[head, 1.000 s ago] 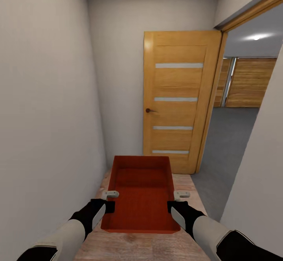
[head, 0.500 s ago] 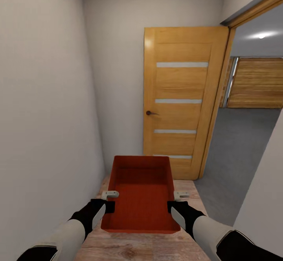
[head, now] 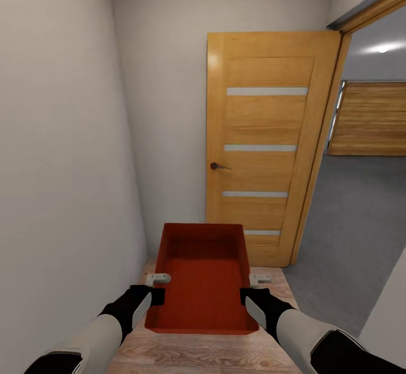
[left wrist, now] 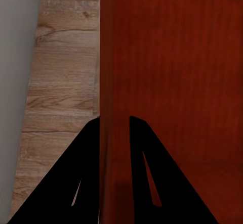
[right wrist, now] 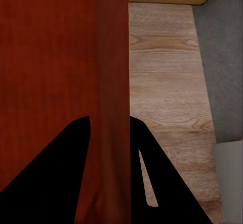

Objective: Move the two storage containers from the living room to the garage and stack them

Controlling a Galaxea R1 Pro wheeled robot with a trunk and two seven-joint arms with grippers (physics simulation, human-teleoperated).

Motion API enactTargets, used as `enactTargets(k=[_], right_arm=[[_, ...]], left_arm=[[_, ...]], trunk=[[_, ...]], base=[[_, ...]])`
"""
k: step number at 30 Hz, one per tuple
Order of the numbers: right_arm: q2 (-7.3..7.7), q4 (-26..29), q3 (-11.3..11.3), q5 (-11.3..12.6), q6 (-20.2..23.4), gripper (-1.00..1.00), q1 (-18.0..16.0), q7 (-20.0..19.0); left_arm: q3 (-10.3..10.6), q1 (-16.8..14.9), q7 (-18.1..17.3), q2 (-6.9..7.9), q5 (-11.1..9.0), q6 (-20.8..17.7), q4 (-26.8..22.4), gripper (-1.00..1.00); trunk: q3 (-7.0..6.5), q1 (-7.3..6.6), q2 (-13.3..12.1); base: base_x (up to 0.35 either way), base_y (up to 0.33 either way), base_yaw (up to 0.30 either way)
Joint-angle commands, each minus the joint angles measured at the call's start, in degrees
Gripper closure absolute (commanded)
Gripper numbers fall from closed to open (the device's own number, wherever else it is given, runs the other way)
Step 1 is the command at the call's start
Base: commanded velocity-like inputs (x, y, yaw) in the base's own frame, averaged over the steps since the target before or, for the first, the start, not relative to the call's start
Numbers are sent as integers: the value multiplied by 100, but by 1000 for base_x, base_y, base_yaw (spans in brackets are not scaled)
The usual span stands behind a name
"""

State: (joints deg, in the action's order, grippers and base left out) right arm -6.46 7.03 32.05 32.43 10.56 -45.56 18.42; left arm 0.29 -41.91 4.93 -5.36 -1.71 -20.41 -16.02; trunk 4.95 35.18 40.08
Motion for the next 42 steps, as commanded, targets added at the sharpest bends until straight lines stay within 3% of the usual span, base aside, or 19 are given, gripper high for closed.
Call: enactTargets(k=[1,28,42], right_arm=[[-4,18,91,-141,43,100,-6,47],[-2,18,91,-141,43,100,-7,47],[-4,18,91,-141,43,100,-7,47]], left_arm=[[-45,-2,60,-36,100,-42,2,100],[-46,-2,60,-36,100,-42,2,100],[-46,-2,60,-36,106,-42,2,100]], trunk=[[9,5,8],[9,5,8],[9,5,8]], base=[[211,0,0],[14,0,-2],[0,0,-230]])
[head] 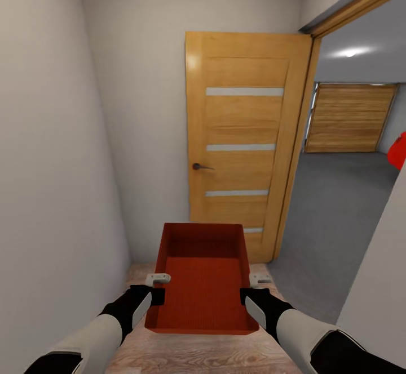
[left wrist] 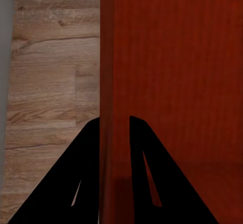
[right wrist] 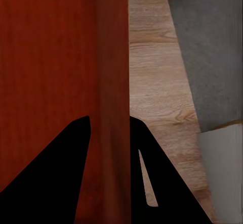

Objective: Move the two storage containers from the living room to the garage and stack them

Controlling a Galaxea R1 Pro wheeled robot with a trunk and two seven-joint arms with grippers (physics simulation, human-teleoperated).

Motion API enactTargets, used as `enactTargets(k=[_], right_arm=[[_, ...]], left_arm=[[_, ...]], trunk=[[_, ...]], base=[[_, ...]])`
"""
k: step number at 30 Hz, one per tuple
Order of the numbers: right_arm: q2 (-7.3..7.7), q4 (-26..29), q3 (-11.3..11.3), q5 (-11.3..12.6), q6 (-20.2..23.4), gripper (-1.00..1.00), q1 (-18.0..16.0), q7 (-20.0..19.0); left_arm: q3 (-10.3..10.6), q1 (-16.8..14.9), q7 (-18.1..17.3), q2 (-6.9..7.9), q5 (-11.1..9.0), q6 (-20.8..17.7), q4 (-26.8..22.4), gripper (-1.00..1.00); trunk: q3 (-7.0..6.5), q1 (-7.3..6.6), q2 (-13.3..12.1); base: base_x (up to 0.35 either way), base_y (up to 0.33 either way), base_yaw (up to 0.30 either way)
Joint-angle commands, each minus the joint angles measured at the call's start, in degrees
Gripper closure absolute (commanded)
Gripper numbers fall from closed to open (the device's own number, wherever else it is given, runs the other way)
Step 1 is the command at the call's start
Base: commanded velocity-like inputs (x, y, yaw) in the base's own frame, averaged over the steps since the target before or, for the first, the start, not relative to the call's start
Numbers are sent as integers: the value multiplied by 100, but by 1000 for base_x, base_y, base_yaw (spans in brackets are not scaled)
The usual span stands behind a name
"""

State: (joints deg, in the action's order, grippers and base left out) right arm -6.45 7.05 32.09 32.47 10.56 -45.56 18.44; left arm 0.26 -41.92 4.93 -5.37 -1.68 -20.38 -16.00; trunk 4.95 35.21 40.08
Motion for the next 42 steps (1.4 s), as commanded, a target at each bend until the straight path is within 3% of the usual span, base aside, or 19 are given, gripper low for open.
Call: enactTargets(k=[1,33,42], right_arm=[[-6,16,87,-145,43,100,-6,46],[-6,16,87,-147,43,100,-5,46],[-6,16,87,-145,43,100,-7,46]], left_arm=[[-43,0,61,-34,105,-45,0,100],[-42,0,61,-39,106,-45,0,100],[-39,0,61,-43,106,-48,0,100]], trunk=[[10,2,9],[10,2,9],[10,2,9]], base=[[0,0,-263],[0,0,-263],[202,160,-41]])
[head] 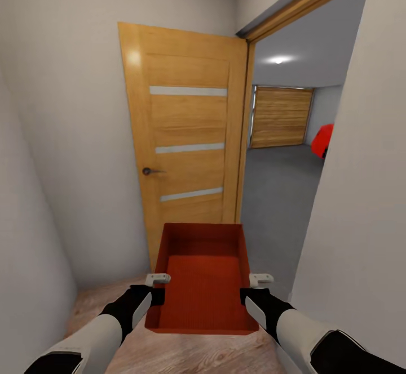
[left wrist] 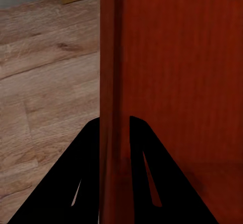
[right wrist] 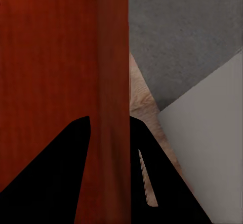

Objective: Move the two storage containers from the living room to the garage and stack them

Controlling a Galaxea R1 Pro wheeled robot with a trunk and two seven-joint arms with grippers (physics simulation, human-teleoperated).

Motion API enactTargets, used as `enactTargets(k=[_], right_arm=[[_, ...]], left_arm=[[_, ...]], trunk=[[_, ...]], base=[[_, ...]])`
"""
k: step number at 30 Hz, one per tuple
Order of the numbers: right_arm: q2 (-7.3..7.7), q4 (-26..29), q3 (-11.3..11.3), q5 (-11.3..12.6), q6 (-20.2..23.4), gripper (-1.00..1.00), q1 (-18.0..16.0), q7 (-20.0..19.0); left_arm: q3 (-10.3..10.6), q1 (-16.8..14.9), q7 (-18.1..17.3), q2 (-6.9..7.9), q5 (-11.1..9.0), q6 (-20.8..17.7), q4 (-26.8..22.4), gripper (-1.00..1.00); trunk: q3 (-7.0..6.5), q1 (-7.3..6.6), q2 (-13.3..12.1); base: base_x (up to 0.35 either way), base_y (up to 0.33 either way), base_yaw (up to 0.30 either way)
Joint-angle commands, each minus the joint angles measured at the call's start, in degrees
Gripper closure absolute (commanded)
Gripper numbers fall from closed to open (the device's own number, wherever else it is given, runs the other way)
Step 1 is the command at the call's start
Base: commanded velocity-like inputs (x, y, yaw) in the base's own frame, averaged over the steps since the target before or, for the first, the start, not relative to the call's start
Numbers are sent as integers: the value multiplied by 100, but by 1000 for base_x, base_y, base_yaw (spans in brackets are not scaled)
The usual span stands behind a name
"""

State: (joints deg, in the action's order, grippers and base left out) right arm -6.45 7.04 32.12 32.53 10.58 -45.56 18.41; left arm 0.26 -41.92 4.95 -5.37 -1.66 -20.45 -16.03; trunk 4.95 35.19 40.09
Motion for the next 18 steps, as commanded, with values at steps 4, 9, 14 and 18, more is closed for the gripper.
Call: enactTargets(k=[4,9,14,18], right_arm=[[-6,17,84,-151,41,100,-9,49],[-13,17,84,-151,41,100,-7,49],[-14,17,84,-151,41,100,-7,49],[-15,17,84,-154,41,100,-6,49]], left_arm=[[-39,-1,58,-43,104,-39,4,100],[-41,-1,58,-43,104,-41,4,100],[-38,-1,58,-43,104,-38,4,100],[-40,-1,58,-43,104,-39,4,100]], trunk=[[10,4,8],[10,4,8],[10,4,8],[10,4,8]], base=[[258,224,-1],[258,225,-21],[258,225,-190],[190,157,-237]])
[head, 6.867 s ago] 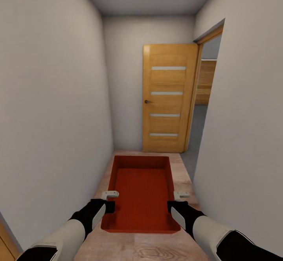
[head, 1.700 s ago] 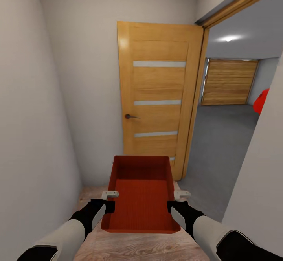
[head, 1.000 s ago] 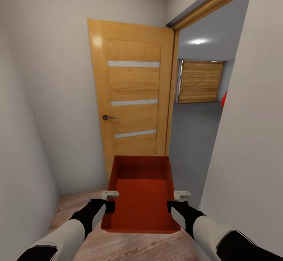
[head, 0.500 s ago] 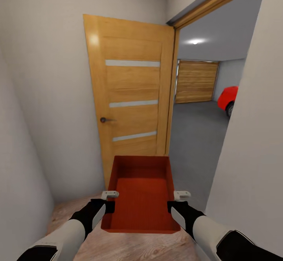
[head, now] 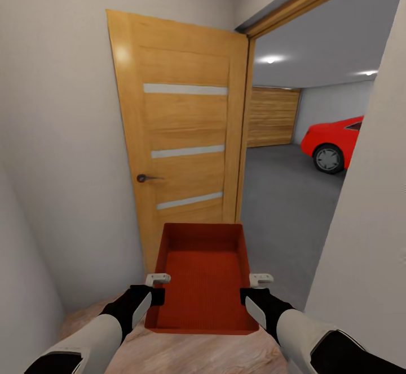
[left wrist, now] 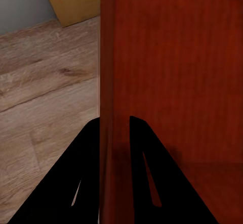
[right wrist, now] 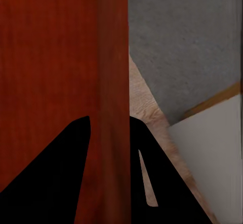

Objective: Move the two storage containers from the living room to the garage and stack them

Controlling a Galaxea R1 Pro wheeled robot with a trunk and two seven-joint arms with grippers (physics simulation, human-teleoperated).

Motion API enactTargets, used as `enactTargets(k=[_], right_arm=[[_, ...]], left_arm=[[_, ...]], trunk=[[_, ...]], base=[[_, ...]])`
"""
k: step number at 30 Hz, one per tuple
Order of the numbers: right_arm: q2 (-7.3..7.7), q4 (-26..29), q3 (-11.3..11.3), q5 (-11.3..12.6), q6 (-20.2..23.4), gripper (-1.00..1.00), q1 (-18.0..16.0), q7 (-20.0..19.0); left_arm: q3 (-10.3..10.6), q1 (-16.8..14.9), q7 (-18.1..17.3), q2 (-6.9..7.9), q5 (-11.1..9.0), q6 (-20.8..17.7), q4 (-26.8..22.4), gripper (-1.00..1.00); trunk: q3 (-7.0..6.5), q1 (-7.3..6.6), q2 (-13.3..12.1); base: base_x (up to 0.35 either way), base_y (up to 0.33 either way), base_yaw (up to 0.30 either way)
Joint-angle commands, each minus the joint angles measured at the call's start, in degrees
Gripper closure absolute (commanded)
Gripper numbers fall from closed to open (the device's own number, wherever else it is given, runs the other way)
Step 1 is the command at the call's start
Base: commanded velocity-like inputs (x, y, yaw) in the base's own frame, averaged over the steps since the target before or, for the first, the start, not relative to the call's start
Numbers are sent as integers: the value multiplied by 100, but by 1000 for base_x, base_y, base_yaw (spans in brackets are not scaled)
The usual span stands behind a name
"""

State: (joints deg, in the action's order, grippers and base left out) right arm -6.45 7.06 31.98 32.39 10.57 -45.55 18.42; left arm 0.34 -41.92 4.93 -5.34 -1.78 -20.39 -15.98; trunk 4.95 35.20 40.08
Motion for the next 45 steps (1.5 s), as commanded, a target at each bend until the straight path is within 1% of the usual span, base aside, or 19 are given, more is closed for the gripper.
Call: enactTargets(k=[1,18,34,37,45], right_arm=[[-14,15,98,-139,42,100,-7,48],[-14,15,98,-138,42,100,-9,48],[-13,15,98,-136,43,100,-9,48],[-14,15,98,-136,44,100,-9,48],[-14,15,98,-136,47,100,-8,48]], left_arm=[[-48,0,61,-46,116,-45,-1,100],[-51,0,61,-37,111,-49,-1,100],[-47,0,61,-39,105,-77,-1,100],[-48,0,61,-37,107,-60,-1,100],[-49,0,61,-39,115,-53,-4,100]], trunk=[[10,3,8],[10,3,8],[10,3,8],[10,3,8],[10,3,8]], base=[[75,57,-241],[11,7,-240],[224,197,-28],[164,117,-169],[19,12,-274]])
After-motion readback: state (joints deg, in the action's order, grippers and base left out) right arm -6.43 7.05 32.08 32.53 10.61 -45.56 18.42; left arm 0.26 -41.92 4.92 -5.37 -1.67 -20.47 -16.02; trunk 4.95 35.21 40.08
